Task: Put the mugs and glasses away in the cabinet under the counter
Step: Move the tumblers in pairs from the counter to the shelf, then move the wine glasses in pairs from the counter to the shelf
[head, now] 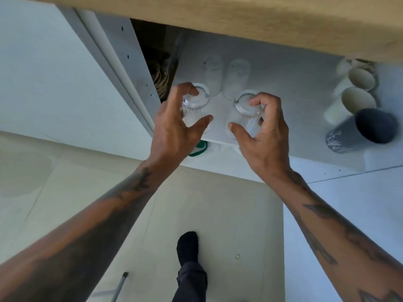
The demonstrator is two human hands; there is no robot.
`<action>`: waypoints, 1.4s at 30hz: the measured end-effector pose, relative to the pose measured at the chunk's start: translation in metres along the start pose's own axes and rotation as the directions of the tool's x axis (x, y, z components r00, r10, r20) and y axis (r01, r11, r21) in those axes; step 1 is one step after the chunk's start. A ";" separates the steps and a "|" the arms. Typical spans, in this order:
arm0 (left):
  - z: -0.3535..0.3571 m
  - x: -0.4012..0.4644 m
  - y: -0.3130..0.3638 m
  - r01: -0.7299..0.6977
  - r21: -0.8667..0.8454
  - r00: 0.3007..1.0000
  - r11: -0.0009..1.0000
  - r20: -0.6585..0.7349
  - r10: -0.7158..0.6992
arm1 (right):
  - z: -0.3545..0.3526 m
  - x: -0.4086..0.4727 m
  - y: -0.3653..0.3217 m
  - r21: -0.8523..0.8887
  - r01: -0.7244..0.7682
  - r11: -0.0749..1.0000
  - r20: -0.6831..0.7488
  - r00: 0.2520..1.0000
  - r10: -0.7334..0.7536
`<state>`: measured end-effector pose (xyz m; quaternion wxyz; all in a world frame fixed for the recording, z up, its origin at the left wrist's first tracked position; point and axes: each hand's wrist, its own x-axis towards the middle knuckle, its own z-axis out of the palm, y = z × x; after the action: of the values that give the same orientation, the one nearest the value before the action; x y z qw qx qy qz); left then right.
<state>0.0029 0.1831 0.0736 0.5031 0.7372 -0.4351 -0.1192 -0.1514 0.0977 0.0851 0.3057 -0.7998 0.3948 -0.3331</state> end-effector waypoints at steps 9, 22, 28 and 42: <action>0.045 0.045 -0.052 -0.013 0.101 0.999 0.995 0.040 0.009 | 0.056 0.035 0.054 -0.081 -0.075 0.994 0.034 0.996 0.078; 0.061 0.060 -0.058 -0.010 0.198 0.991 0.980 0.133 -0.017 | 0.068 0.056 0.067 -0.092 -0.077 0.993 0.084 0.993 0.085; 0.043 0.046 -0.049 -0.050 0.360 0.979 0.932 0.203 -0.026 | 0.047 0.052 0.053 -0.165 -0.103 0.981 0.177 0.975 0.132; -0.038 -0.105 0.096 0.016 0.456 0.966 0.890 0.223 -0.131 | -0.094 -0.073 -0.061 -0.223 -0.244 0.944 0.315 0.898 0.307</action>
<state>-0.0858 0.2761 0.1449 0.2556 0.8289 -0.4815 -0.1254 -0.2324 0.1678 0.1653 0.3419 -0.8055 0.4726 -0.1039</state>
